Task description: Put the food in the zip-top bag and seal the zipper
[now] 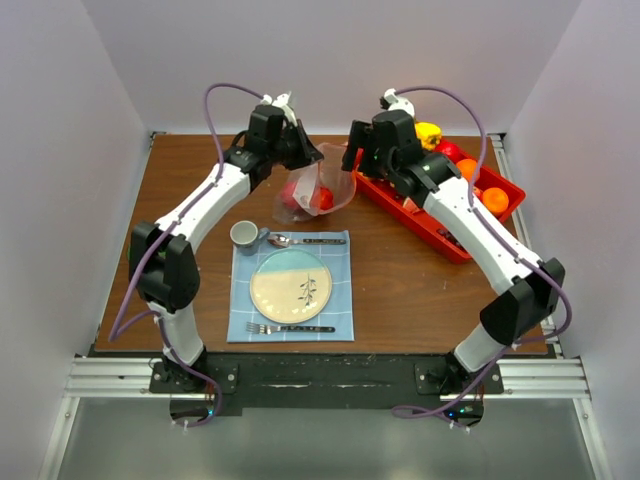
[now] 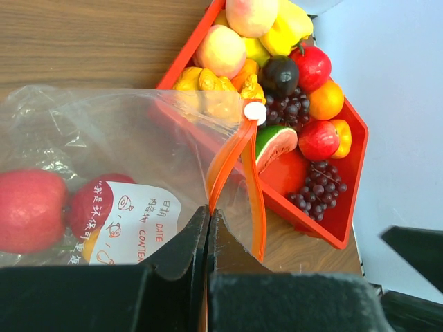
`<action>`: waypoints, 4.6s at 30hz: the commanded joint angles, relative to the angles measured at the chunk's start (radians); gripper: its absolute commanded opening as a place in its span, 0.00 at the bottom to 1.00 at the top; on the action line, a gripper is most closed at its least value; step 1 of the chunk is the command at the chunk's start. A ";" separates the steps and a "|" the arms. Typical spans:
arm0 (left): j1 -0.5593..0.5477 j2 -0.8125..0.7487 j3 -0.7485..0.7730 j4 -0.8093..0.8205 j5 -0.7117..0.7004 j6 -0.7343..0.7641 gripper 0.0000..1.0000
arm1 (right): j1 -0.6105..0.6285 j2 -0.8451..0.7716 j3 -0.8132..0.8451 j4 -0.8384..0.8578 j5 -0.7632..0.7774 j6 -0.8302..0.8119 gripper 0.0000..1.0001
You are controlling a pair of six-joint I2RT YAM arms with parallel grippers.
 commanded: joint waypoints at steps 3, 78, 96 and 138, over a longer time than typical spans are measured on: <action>0.016 -0.048 0.010 0.041 0.009 0.003 0.00 | -0.083 -0.121 -0.064 -0.060 0.067 -0.038 0.83; 0.025 0.031 0.079 0.064 0.052 -0.004 0.00 | -0.408 -0.055 -0.256 0.084 -0.073 -0.009 0.19; 0.023 0.014 0.093 0.036 0.055 0.002 0.00 | -0.004 0.160 0.032 0.150 -0.085 0.067 0.30; 0.048 0.074 0.154 0.081 0.072 -0.026 0.00 | -0.511 0.345 0.128 0.181 0.071 -0.132 0.91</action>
